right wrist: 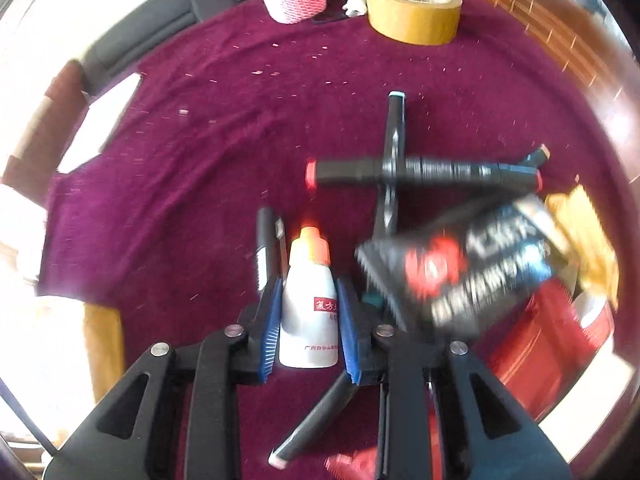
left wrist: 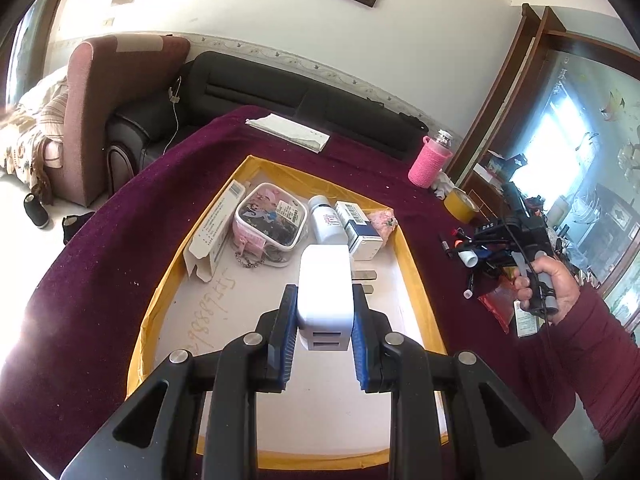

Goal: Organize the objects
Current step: 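Carry the charger toward the tray with left while right grasps the orange-capped white bottle, then place the charger in the tray and open left while right lowers the bottle beside it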

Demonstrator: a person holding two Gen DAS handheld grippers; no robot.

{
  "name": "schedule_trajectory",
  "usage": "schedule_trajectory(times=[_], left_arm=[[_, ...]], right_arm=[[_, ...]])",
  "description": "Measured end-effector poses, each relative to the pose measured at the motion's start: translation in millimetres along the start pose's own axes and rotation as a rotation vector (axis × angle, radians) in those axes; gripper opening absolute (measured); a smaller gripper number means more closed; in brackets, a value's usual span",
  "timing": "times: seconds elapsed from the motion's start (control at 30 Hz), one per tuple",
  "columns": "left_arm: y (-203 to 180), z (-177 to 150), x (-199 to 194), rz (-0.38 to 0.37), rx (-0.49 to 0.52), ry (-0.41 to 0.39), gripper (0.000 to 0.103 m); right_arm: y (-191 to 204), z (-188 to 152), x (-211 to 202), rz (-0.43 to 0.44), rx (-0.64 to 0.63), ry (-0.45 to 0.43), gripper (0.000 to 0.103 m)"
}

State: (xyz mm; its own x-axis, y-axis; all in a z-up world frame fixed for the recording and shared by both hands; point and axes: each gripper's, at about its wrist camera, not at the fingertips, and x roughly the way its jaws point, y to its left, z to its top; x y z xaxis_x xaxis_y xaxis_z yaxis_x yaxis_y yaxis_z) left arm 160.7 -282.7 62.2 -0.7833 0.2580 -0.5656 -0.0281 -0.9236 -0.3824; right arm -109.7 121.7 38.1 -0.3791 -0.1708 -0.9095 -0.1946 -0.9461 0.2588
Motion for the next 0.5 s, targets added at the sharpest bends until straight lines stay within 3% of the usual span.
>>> schedule_trajectory(times=[0.17, 0.33, 0.5], left_arm=[[-11, 1, 9, 0.017, 0.024, 0.031, 0.02], [-24, 11, 34, 0.06, 0.058, 0.114, 0.02], [-39, 19, 68, 0.002, 0.039, 0.234, 0.02]], right_arm=[[-1, -29, -38, 0.204, -0.008, -0.015, 0.024], [46, -69, -51, 0.369, -0.11, 0.031, 0.025], [112, -110, -39, 0.468, -0.232, 0.119, 0.025]])
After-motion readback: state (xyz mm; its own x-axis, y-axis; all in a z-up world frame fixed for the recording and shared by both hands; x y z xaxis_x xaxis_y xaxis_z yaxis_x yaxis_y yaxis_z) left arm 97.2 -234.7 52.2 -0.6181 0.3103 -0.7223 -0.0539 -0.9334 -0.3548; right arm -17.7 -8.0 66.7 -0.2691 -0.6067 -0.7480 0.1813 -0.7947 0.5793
